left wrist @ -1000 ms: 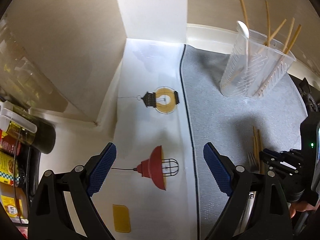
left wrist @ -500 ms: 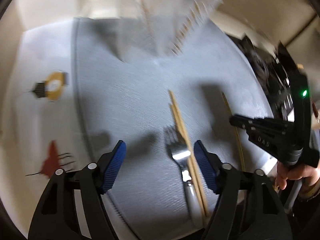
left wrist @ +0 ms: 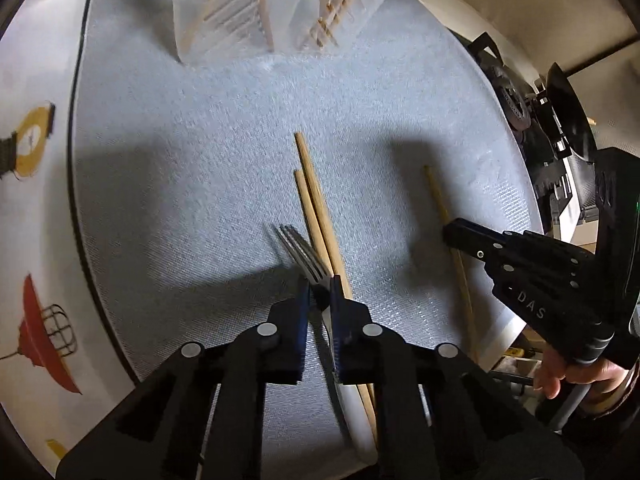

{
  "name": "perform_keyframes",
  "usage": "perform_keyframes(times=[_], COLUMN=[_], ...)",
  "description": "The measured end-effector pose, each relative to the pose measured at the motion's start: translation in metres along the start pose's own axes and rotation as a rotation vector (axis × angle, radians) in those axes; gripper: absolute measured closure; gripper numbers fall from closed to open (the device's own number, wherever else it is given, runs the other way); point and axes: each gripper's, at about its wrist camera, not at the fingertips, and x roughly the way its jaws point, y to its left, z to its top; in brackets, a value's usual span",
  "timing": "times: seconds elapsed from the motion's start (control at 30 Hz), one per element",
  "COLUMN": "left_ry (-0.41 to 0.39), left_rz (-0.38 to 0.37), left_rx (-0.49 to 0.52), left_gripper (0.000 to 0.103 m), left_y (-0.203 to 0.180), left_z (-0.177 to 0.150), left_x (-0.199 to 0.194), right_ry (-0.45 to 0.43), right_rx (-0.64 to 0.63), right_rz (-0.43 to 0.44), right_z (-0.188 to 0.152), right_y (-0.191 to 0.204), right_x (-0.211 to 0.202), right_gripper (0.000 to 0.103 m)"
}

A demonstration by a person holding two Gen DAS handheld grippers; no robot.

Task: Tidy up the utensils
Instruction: 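Close the left tool on the silver fork while the right tool grasps a wooden chopstick, then lift the fork with the left tool into the holder while the right tool carries its chopstick there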

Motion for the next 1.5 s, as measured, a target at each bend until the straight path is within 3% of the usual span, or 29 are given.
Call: perform_keyframes(times=[0.23,0.67,0.83,1.07,1.5], left_ry=[-0.072,-0.319,-0.399,-0.454,-0.659], left_rz=[0.013,0.019,0.041,0.05,0.074], left_rx=[0.009,0.037,0.075,0.08,0.141], left_gripper=[0.1,0.101,0.101,0.101,0.101], left_y=[-0.001,0.0,-0.008,-0.014,-0.033], left_z=[-0.002,0.003,0.003,0.013,0.047], left_x=[-0.028,-0.127,-0.154,-0.171,-0.246], right_ry=[-0.043,-0.186,-0.262,-0.343,-0.558], right_rx=[-0.024,-0.049,-0.084,-0.099,-0.148], right_rz=[0.023,0.081,0.092,0.116,0.101], right_z=[0.011,0.03,0.035,0.044,0.094], right_y=[0.009,0.014,0.025,0.035,0.056], right_x=[-0.016,-0.08,-0.107,-0.137,-0.217], right_gripper=[0.097,0.097,0.097,0.097,0.097])
